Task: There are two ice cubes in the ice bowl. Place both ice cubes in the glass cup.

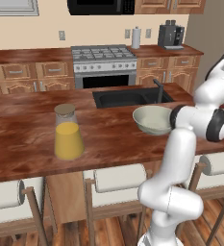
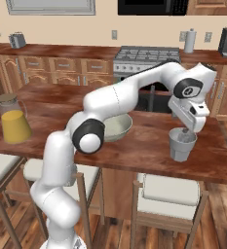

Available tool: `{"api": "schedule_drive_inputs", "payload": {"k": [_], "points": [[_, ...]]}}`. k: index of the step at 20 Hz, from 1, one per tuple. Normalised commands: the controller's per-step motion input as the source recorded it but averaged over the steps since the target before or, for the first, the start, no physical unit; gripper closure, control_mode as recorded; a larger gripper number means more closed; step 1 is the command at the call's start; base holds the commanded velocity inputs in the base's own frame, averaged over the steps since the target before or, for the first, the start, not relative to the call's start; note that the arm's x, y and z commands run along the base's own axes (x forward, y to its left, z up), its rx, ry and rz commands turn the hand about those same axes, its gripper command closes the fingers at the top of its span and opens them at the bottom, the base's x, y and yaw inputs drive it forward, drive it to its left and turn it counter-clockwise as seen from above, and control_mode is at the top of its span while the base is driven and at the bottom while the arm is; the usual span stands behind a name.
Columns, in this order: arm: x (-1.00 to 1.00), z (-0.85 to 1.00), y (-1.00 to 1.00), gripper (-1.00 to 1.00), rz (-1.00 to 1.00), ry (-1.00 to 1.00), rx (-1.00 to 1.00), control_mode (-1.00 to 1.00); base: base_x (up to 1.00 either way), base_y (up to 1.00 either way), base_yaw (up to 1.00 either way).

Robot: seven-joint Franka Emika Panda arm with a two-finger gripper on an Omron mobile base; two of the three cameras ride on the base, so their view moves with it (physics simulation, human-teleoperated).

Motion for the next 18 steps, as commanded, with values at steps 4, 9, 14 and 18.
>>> {"api": "schedule_drive_inputs", "payload": {"k": [4, 9, 14, 18], "points": [[-0.78, 0.04, 1.0, -1.0, 0.0, -0.16, -0.03, -1.0, 0.0, 0.0, 0.0], [-1.0, -0.1, 1.0, -1.0, 0.03, -0.18, -0.09, -1.0, 0.0, 0.0, 0.0], [-1.0, -0.16, 1.0, -1.0, 0.02, -0.15, -0.08, -1.0, 0.0, 0.0, 0.0], [-0.81, -0.12, 1.0, -1.0, 0.0, -0.11, -0.08, -1.0, 0.0, 0.0, 0.0]]}}
